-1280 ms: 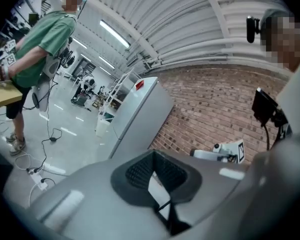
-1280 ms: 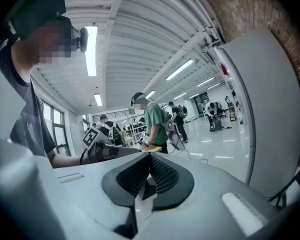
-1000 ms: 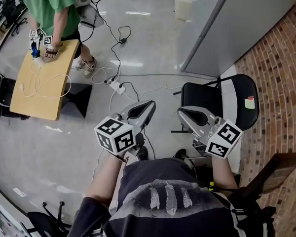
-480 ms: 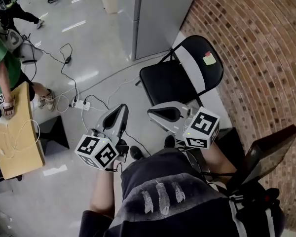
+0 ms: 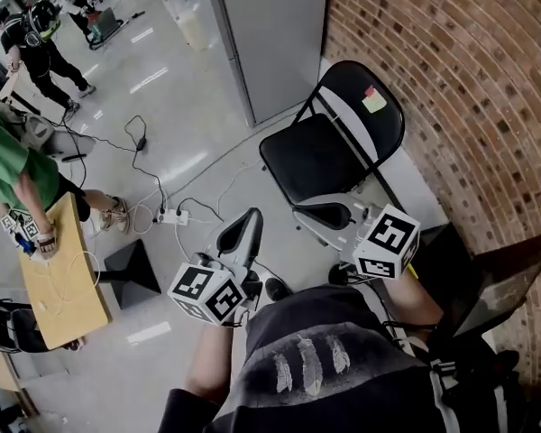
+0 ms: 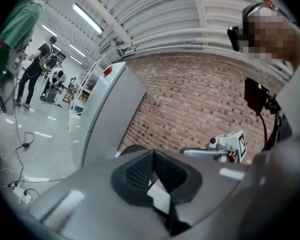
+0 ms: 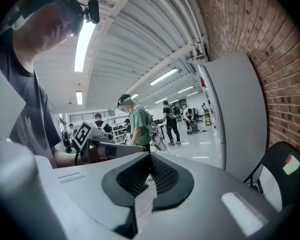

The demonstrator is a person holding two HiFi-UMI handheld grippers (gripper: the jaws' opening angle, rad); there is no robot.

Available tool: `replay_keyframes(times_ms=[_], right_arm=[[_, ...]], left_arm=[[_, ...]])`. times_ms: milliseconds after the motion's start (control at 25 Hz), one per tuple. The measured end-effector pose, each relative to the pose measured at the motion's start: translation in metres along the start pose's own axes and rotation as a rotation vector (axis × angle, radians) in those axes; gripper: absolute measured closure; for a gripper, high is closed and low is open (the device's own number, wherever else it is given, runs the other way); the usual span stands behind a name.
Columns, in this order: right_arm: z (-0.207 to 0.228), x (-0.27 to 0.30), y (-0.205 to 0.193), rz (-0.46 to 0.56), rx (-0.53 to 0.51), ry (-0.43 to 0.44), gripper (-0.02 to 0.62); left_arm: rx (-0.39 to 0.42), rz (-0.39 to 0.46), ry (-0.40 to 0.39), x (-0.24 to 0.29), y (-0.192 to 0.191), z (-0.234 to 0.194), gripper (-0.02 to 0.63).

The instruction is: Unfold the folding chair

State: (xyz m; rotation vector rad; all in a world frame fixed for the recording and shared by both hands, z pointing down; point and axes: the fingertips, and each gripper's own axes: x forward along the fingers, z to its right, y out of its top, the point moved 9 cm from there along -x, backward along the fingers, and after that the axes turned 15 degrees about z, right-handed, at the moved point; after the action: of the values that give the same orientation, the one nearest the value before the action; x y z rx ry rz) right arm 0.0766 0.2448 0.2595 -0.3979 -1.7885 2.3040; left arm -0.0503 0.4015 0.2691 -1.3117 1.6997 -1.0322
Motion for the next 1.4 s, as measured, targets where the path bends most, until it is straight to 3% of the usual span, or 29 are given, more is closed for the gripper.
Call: replay_keyframes(times_ms=[520, 1000, 1400], right_arm=[[0.032, -0.092, -0.005, 0.092, 0.067, 0.017, 0.594], [0.044, -0.135, -0.015, 0.007, 0.109, 0.077, 0.594], [0.0, -0.093, -0.016, 0.002, 0.091, 0.113, 0.594]], left_arm=[[0.138, -0.086, -0.042, 0.046, -0.027, 0.083, 0.606], [0.064, -0.099, 0.029, 0.051, -0.067, 0.118, 0.606], [0.063, -0.043, 0.0, 0.011, -0.046, 0.096, 0.606]])
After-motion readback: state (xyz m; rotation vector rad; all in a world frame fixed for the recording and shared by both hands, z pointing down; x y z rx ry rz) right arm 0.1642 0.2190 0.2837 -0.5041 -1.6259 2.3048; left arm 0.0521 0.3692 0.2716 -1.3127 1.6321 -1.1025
